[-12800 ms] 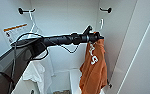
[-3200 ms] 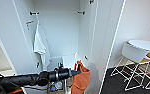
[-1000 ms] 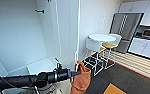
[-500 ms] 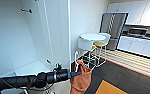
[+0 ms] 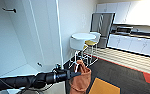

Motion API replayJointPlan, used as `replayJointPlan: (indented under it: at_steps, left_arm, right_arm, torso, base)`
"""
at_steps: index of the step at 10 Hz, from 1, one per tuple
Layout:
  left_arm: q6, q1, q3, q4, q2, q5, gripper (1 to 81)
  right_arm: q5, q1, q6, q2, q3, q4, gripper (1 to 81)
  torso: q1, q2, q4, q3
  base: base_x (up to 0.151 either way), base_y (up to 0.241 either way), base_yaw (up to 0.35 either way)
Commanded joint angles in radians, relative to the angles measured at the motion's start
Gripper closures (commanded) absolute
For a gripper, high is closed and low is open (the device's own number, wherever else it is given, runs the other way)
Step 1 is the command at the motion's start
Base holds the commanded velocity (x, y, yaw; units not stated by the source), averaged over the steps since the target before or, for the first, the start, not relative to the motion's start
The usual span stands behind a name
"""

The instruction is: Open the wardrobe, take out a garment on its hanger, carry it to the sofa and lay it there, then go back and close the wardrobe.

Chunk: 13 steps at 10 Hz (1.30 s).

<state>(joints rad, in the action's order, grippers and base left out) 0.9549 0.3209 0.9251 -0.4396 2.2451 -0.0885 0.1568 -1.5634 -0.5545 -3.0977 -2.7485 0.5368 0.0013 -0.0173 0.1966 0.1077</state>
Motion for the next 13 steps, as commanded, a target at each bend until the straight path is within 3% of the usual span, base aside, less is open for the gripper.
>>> replayJointPlan:
  at_steps: [1, 13]
  left_arm:
    - [-0.022, -0.162, -0.048, -0.065, -0.014, -0.109, 81.1]
    - [-0.022, -0.134, -0.083, -0.134, -0.067, -0.120, 81.1]
  right_arm:
    - [-0.045, 0.028, 0.002, -0.006, 0.001, 0.012, 1.0]
    - [-0.082, -0.004, 0.002, -0.023, -0.022, 0.009, 1.0]
  torso:
    - [0.000, 0.000, 0.000, 0.000]
    - [0.000, 0.000, 0.000, 0.000]
  base:
    - [0.000, 0.000, -0.247]
    - [0.000, 0.000, -0.260]
